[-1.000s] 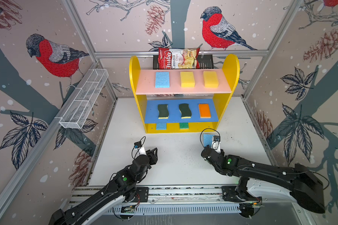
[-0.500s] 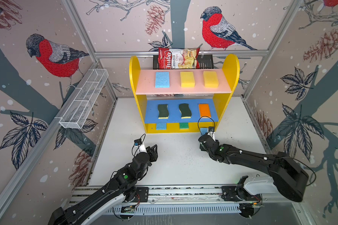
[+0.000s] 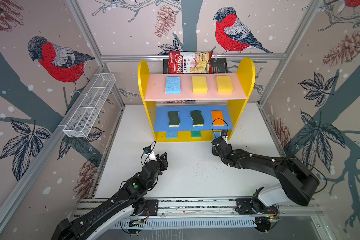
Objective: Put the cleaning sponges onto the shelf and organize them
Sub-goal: 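Carry the upright light-blue sponge under the blue shelf beside the green sponge, then push the light-blue sponge into the bottom tier with the right gripper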
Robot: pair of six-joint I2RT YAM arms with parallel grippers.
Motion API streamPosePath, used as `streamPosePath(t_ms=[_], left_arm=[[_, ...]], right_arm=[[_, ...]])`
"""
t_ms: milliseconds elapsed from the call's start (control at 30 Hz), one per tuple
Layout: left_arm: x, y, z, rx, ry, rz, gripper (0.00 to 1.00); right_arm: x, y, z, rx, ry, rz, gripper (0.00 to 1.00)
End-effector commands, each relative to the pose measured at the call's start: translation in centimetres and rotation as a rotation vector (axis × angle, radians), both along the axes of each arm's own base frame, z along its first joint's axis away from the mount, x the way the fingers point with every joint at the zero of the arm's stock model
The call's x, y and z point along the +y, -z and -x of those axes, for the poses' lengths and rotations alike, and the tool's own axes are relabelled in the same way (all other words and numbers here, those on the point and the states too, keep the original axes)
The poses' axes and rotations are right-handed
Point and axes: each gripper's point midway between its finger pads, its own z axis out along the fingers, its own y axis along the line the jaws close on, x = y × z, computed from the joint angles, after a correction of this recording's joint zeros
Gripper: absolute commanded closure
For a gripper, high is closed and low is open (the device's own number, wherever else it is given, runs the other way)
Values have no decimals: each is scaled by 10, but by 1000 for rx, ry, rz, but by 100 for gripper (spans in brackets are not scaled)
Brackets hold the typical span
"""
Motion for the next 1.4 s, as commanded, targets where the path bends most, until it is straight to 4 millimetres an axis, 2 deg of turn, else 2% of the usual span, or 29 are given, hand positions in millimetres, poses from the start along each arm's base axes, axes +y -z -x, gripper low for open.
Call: streamPosePath(t_ms=[0, 233, 633, 1367], left_arm=[[-1, -13, -6, -51, -10, 14, 47], [0, -15, -9, -65, -21, 6, 47], [2, -15, -10, -98, -22, -3, 48], [-3, -16, -10, -149, 9, 14, 48]], right_arm=[[3, -8, -14, -41, 3, -10, 34], [5, -13, -29, -81, -8, -18, 35], [10, -4, -45, -102, -18, -27, 35], [6, 3, -78, -122, 17, -27, 36]])
